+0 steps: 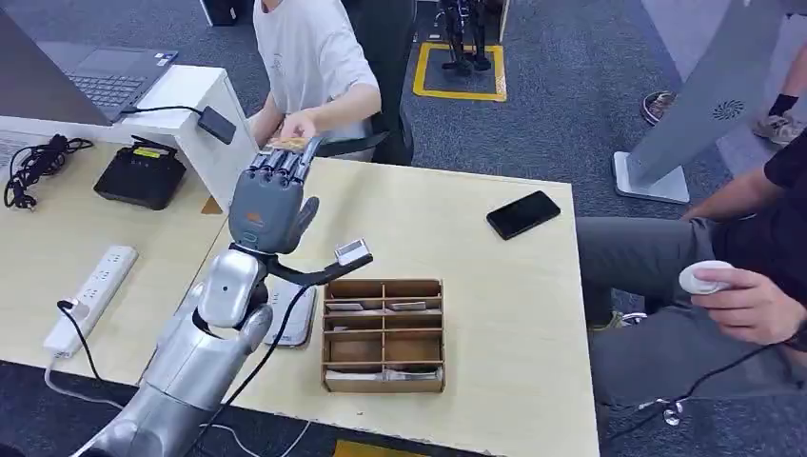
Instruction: Pass the card to the sensor for recognition and then transmit it.
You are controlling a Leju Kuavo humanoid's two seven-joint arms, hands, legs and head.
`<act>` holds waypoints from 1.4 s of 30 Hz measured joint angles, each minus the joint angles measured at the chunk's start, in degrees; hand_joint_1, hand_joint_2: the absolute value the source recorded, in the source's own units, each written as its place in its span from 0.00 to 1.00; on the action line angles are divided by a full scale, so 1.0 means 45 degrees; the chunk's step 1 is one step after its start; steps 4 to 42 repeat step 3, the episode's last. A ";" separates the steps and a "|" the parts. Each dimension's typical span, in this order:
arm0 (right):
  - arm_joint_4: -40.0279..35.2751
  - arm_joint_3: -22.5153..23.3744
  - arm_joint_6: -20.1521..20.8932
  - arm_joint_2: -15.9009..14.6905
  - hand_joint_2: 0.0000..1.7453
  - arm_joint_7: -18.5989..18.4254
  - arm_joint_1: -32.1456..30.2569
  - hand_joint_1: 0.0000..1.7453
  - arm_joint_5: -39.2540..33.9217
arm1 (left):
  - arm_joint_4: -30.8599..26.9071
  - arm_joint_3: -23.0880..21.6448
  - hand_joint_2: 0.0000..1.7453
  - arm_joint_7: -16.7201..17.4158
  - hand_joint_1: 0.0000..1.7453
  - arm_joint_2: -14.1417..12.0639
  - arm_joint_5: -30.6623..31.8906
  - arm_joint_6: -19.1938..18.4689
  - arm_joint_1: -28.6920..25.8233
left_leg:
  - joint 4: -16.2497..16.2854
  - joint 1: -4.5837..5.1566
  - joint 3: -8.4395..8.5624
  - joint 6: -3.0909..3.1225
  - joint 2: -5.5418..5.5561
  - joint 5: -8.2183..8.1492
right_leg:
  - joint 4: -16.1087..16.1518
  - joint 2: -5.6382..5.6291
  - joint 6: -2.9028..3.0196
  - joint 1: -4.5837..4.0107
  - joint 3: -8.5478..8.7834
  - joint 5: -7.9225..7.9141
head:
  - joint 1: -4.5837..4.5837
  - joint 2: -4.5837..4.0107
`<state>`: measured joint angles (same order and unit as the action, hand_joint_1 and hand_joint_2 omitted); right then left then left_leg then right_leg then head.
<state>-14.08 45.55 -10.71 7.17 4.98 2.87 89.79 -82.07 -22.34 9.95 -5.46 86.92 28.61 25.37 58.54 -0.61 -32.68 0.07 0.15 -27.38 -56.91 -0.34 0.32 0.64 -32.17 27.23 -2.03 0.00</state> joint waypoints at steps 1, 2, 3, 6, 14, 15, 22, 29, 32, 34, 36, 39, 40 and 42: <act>0.0000 0.0000 0.0000 0.0000 1.00 0.0000 0.0000 0.00 -0.0009 | 0.0000 0.0000 1.00 0.0000 0.00 0.0015 0.0000 0.0000 -0.0012 | 0.0000 0.0000 0.0000 0.0000 0.0000 0.0000 | 0.0000 0.0000 0.0000 0.0000 0.0000 0.0000 | 0.0000 0.0000; 0.0000 -0.0005 0.0000 0.0000 1.00 0.0000 0.0001 0.00 -0.0010 | 0.0005 0.0000 1.00 0.0000 0.00 0.0019 0.0000 0.0000 -0.0029 | 0.0000 0.0000 0.0000 0.0000 0.0000 0.0000 | 0.0000 0.0000 0.0000 0.0000 0.0000 0.0000 | 0.0000 0.0000; 0.0000 -0.0010 0.0000 -0.0005 1.00 0.0000 0.0001 0.00 -0.0010 | 0.0015 0.0000 1.00 0.0000 0.00 0.0024 0.0000 0.0000 -0.0046 | 0.0000 0.0000 0.0000 0.0000 0.0000 0.0000 | 0.0000 0.0000 0.0000 0.0000 0.0000 0.0000 | 0.0000 0.0000; 0.0000 -0.0010 0.0000 -0.0005 1.00 0.0000 0.0001 0.00 -0.0010 | 0.0015 0.0000 1.00 0.0000 0.00 0.0024 0.0000 0.0000 -0.0046 | 0.0000 0.0000 0.0000 0.0000 0.0000 0.0000 | 0.0000 0.0000 0.0000 0.0000 0.0000 0.0000 | 0.0000 0.0000; 0.0000 -0.0010 0.0000 -0.0005 1.00 0.0000 0.0001 0.00 -0.0010 | 0.0015 0.0000 1.00 0.0000 0.00 0.0024 0.0000 0.0000 -0.0046 | 0.0000 0.0000 0.0000 0.0000 0.0000 0.0000 | 0.0000 0.0000 0.0000 0.0000 0.0000 0.0000 | 0.0000 0.0000; 0.0000 -0.0010 0.0000 -0.0005 1.00 0.0000 0.0001 0.00 -0.0010 | 0.0015 0.0000 1.00 0.0000 0.00 0.0024 0.0000 0.0000 -0.0046 | 0.0000 0.0000 0.0000 0.0000 0.0000 0.0000 | 0.0000 0.0000 0.0000 0.0000 0.0000 0.0000 | 0.0000 0.0000; 0.0000 -0.0010 0.0000 -0.0005 1.00 0.0000 0.0001 0.00 -0.0010 | 0.0015 0.0000 1.00 0.0000 0.00 0.0024 0.0000 0.0000 -0.0046 | 0.0000 0.0000 0.0000 0.0000 0.0000 0.0000 | 0.0000 0.0000 0.0000 0.0000 0.0000 0.0000 | 0.0000 0.0000; 0.0000 -0.0010 0.0000 -0.0005 1.00 0.0000 0.0001 0.00 -0.0010 | 0.0015 0.0000 1.00 0.0000 0.00 0.0024 0.0000 0.0000 -0.0046 | 0.0000 0.0000 0.0000 0.0000 0.0000 0.0000 | 0.0000 0.0000 0.0000 0.0000 0.0000 0.0000 | 0.0000 0.0000; 0.0000 -0.0010 0.0000 -0.0005 1.00 0.0000 0.0001 0.00 -0.0010 | 0.0015 0.0000 1.00 0.0000 0.00 0.0024 0.0000 0.0000 -0.0046 | 0.0000 0.0000 0.0000 0.0000 0.0000 0.0000 | 0.0000 0.0000 0.0000 0.0000 0.0000 0.0000 | 0.0000 0.0000; 0.0000 -0.0010 0.0000 -0.0005 1.00 0.0000 0.0001 0.00 -0.0010 | 0.0015 0.0000 1.00 0.0000 0.00 0.0024 0.0000 0.0000 -0.0046 | 0.0000 0.0000 0.0000 0.0000 0.0000 0.0000 | 0.0000 0.0000 0.0000 0.0000 0.0000 0.0000 | 0.0000 0.0000; 0.0000 -0.0010 0.0000 -0.0005 1.00 0.0000 0.0001 0.00 -0.0010 | 0.0015 0.0000 1.00 0.0000 0.00 0.0024 0.0000 0.0000 -0.0046 | 0.0000 0.0000 0.0000 0.0000 0.0000 0.0000 | 0.0000 0.0000 0.0000 0.0000 0.0000 0.0000 | 0.0000 0.0000; 0.0000 -0.0010 0.0000 -0.0005 1.00 0.0000 0.0001 0.00 -0.0010 | 0.0015 0.0000 1.00 0.0000 0.00 0.0024 0.0000 0.0000 -0.0046 | 0.0000 0.0000 0.0000 0.0000 0.0000 0.0000 | 0.0000 0.0000 0.0000 0.0000 0.0000 0.0000 | 0.0000 0.0000; 0.0000 -0.0010 0.0000 -0.0005 1.00 0.0000 0.0001 0.00 -0.0010 | 0.0015 0.0000 1.00 0.0000 0.00 0.0024 0.0000 0.0000 -0.0046 | 0.0000 0.0000 0.0000 0.0000 0.0000 0.0000 | 0.0000 0.0000 0.0000 0.0000 0.0000 0.0000 | 0.0000 0.0000; 0.0000 -0.0010 0.0000 -0.0005 1.00 0.0000 0.0001 0.00 -0.0010 | 0.0015 0.0000 1.00 0.0000 0.00 0.0024 0.0000 0.0000 -0.0046 | 0.0000 0.0000 0.0000 0.0000 0.0000 0.0000 | 0.0000 0.0000 0.0000 0.0000 0.0000 0.0000 | 0.0000 0.0000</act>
